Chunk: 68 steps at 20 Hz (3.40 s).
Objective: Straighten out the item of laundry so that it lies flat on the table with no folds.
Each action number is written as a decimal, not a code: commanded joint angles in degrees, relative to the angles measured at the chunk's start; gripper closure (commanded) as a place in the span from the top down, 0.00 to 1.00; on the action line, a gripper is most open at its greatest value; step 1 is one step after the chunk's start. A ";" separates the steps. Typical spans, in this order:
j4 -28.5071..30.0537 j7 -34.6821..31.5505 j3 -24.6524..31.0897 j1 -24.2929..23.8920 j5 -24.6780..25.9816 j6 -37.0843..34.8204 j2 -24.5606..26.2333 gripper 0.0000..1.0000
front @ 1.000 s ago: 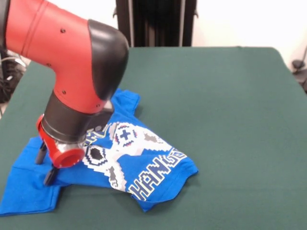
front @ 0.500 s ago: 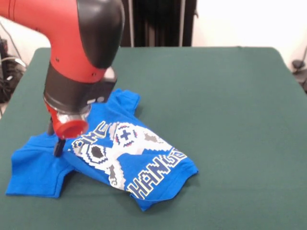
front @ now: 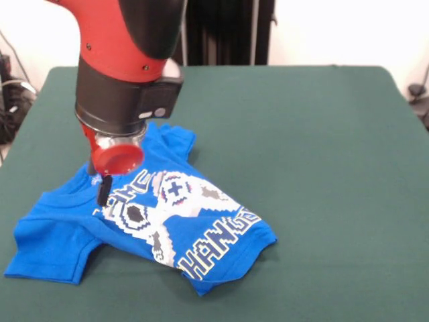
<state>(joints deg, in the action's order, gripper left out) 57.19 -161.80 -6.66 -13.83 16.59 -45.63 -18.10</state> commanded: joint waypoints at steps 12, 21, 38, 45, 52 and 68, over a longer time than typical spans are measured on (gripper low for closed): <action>9.99 7.02 9.10 1.77 -6.64 -23.65 1.36 1.00; 6.62 4.60 7.54 3.00 -5.05 -29.73 3.54 1.00; 3.70 3.10 7.14 2.66 -2.55 -20.41 12.19 1.00; 6.02 4.22 6.86 1.93 -3.88 -23.99 11.30 1.00; 12.08 6.07 5.53 2.10 -5.04 -32.25 3.76 1.00; 23.44 5.97 3.67 5.48 -1.58 -34.83 -14.14 1.00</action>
<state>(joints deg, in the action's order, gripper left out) 71.73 -161.80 -4.04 -11.76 12.53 -80.47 -26.50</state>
